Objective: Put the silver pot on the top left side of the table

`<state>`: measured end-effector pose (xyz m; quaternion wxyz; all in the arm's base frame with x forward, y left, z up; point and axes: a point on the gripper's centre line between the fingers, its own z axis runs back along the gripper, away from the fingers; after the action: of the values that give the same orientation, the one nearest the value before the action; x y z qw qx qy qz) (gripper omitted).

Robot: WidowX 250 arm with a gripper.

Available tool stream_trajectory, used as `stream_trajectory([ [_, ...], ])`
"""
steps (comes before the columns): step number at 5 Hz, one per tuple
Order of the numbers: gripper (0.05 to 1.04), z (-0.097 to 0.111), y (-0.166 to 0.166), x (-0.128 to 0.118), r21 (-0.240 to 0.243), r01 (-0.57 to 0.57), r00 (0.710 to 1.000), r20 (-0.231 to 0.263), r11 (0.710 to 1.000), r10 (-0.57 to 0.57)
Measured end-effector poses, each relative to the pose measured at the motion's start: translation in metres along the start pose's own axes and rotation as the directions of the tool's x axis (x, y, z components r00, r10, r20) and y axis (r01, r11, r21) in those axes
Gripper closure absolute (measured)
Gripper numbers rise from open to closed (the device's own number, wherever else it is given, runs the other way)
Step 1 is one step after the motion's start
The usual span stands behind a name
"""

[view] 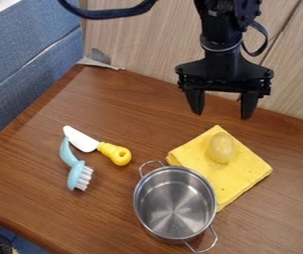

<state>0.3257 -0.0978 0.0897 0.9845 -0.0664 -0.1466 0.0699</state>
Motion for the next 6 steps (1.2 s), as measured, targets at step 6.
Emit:
stream_trajectory([
  [6, 0.083, -0.027, -0.007, -0.089, 0.047, -0.12, 0.982, -0.14, 0.992, 0.126],
])
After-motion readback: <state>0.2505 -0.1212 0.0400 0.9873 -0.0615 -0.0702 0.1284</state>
